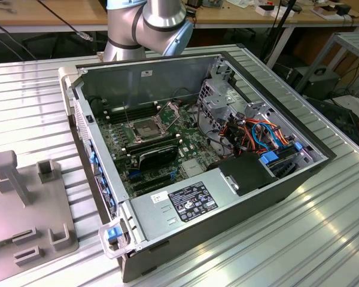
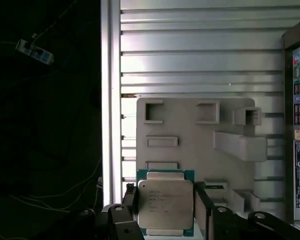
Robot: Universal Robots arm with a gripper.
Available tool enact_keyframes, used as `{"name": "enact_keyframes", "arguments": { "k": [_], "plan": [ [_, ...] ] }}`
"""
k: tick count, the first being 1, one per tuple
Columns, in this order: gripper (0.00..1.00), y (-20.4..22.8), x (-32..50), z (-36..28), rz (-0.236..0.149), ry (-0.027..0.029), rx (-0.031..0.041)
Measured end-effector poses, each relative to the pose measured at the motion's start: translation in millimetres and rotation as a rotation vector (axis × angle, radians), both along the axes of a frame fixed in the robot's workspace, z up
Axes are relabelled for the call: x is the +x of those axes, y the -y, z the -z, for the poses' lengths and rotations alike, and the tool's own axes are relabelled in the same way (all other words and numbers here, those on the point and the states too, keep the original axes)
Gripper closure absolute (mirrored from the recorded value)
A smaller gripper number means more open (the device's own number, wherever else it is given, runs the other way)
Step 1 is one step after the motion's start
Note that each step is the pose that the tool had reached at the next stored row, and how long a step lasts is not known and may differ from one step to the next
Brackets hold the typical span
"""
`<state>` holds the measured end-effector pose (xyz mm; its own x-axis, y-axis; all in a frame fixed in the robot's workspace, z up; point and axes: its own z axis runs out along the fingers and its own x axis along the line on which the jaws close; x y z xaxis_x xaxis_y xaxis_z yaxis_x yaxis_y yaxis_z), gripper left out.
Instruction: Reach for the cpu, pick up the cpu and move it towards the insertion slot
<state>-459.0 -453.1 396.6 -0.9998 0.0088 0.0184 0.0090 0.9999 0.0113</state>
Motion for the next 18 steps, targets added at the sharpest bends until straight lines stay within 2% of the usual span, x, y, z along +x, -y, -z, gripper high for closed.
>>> {"name": "enact_keyframes", "arguments": {
  "k": [2, 7, 15, 18],
  "plan": [
    [0.45, 0.0, 0.0, -3.0, 0.0, 0.0001, 0.0001],
    [0.45, 0.0, 0.0, -16.6, 0.0, 0.0001, 0.0001],
    [0.45, 0.0, 0.0, -16.9, 0.0, 0.0001, 0.0003],
    [0.45, 0.0, 3.6, -16.9, 0.0, 0.0001, 0.0003]
  ]
}}
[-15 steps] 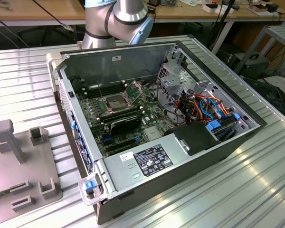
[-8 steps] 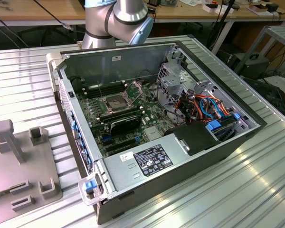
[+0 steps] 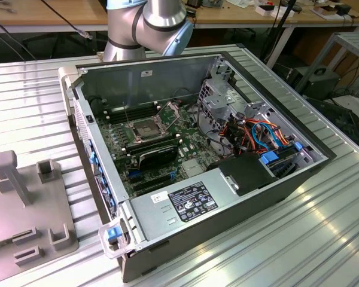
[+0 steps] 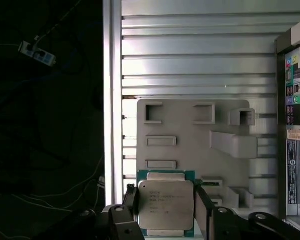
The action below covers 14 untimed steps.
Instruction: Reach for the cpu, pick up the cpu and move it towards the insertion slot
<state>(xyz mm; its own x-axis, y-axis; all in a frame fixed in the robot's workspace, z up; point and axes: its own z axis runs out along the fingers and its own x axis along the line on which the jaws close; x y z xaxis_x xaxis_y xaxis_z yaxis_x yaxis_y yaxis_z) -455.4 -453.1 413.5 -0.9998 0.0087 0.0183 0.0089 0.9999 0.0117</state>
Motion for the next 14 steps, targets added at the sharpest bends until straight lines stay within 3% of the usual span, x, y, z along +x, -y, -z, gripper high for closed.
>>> {"name": "enact_keyframes", "arguments": {
  "k": [14],
  "plan": [
    [0.45, 0.0, 15.1, 0.1, 0.0, 0.0, 0.0]
  ]
}}
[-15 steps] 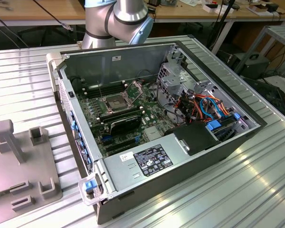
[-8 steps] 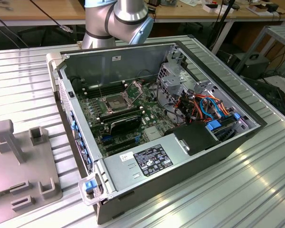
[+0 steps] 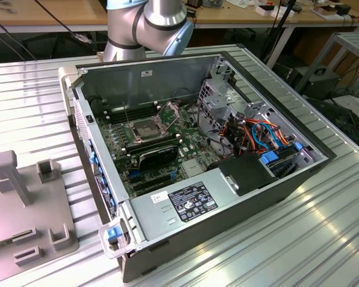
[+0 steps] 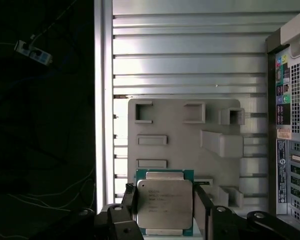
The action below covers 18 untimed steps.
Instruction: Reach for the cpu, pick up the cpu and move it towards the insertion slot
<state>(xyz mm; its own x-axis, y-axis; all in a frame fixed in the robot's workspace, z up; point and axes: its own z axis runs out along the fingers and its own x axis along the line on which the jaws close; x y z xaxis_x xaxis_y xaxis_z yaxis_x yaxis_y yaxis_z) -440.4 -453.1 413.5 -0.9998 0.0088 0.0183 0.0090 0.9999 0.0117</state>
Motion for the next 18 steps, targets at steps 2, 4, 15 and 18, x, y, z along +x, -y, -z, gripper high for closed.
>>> {"name": "enact_keyframes", "arguments": {
  "k": [2, 4, 15, 18],
  "plan": [
    [0.45, 0.0, 2.1, 0.0, 0.0, 0.0, 0.0],
    [0.45, 0.0, 5.1, 0.0, 0.0, -0.0001, -0.0001],
    [0.45, 0.0, 19.9, 0.0, 0.0, 0.0, 0.0],
    [0.45, 0.0, 24.0, -0.1, 0.0, -0.0001, -0.0001]
  ]
}}
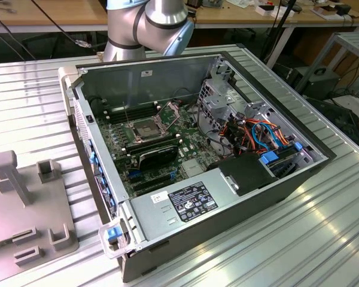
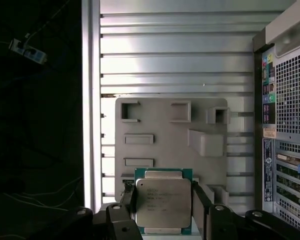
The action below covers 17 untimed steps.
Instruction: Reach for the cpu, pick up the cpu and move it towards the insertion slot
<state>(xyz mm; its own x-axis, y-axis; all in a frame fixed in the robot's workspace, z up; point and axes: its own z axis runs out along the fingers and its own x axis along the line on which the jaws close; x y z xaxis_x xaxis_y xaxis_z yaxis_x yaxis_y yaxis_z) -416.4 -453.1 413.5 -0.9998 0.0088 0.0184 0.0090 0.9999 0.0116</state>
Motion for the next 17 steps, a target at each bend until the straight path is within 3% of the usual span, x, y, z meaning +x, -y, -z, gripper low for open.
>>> {"name": "enact_keyframes", "arguments": {
  "k": [17],
  "plan": [
    [0.45, 0.0, 23.9, 0.0, 0.0, 0.0001, 0.0]
  ]
}}
